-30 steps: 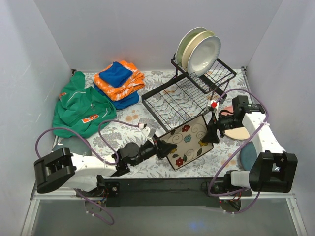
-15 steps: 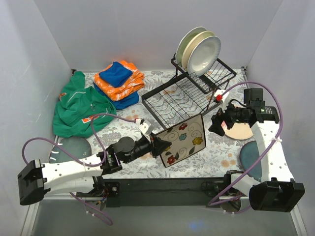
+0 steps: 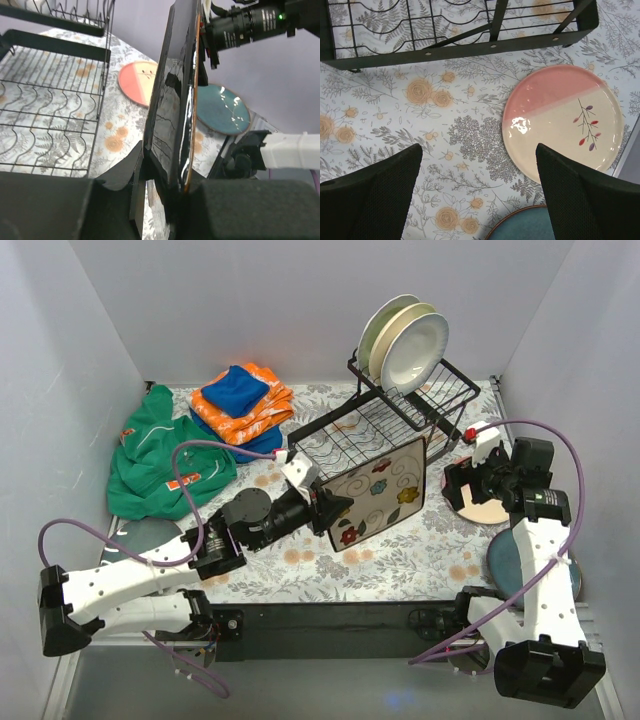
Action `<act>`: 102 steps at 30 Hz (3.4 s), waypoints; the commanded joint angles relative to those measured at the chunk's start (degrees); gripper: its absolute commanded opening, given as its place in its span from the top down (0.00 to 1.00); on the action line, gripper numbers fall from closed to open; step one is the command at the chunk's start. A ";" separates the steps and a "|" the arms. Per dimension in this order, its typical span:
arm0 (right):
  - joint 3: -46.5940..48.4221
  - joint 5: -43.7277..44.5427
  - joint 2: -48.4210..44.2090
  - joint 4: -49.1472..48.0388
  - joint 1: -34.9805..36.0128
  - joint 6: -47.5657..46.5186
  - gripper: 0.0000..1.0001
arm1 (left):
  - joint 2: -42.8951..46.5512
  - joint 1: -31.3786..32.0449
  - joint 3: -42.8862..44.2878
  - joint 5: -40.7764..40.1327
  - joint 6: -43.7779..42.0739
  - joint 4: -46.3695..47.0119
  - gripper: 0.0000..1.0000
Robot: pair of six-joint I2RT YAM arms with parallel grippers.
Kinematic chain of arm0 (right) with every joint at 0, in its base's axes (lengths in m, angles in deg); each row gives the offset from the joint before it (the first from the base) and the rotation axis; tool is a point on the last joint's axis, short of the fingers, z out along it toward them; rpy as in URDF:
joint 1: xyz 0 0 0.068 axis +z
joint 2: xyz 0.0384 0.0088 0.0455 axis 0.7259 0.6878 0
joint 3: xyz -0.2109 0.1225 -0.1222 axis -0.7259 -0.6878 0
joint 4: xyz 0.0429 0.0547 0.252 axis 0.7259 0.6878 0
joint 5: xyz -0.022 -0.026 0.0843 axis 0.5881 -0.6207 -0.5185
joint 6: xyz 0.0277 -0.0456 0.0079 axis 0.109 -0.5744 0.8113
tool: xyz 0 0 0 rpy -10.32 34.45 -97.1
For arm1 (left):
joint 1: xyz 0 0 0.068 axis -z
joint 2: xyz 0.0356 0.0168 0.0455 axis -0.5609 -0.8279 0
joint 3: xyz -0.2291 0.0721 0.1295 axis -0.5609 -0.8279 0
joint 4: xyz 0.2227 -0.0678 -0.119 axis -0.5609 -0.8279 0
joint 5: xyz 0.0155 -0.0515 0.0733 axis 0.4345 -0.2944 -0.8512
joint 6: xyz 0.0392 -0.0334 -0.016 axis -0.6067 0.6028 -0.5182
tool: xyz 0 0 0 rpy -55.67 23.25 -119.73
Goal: Load the plates into the dish rack
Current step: Insert the plate into the dish rack
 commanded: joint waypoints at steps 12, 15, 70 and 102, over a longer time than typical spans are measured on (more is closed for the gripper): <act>-5.12 -6.79 -0.19 -7.19 -8.61 4.00 0.02 | -12.92 -9.26 26.88 4.55 -6.98 5.13 1.00; -6.09 -7.40 -0.28 -7.72 -8.79 4.00 0.02 | -16.70 -10.84 32.33 6.39 -7.07 5.22 1.00; -14.00 -21.82 4.82 -12.03 -10.73 -3.65 0.02 | -69.80 -25.79 91.50 20.82 -10.23 14.80 1.00; -14.00 -22.52 5.69 -12.03 -11.43 -3.91 0.02 | -66.64 -24.03 82.97 14.49 -14.89 24.91 1.00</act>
